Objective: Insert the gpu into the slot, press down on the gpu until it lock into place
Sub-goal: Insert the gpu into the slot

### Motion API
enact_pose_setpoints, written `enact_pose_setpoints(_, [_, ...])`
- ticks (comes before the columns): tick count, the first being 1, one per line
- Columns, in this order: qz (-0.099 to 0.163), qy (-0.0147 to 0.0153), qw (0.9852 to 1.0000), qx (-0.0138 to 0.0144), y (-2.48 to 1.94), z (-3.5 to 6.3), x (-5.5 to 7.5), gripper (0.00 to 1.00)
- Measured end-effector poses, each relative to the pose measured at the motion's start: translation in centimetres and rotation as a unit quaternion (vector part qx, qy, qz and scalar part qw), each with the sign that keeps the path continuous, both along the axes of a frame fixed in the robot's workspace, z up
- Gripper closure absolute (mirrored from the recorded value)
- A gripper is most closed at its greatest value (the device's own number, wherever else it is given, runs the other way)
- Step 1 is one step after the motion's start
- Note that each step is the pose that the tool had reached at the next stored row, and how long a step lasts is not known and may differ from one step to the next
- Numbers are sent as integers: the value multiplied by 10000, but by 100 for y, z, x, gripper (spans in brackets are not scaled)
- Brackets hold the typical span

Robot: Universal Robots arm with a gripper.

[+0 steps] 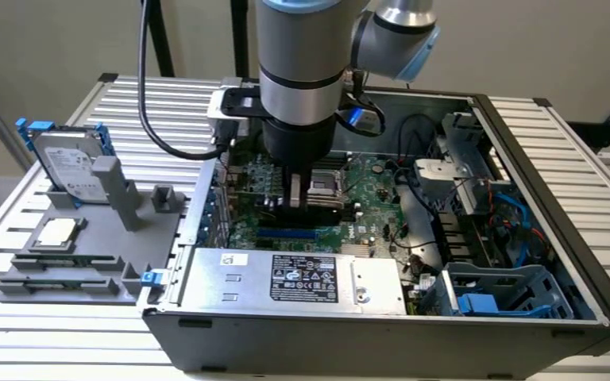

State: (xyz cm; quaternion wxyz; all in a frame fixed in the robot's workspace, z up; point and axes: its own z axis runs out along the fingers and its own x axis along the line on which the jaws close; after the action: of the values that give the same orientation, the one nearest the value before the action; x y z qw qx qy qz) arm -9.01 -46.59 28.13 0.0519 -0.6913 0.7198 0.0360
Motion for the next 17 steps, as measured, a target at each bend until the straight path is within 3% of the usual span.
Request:
enact_pose_setpoints(9, [0, 6, 10000, -22, 7, -40, -10, 74])
enact_pose_setpoints(17, [2, 45, 10000, -56, 12, -72, -12, 74])
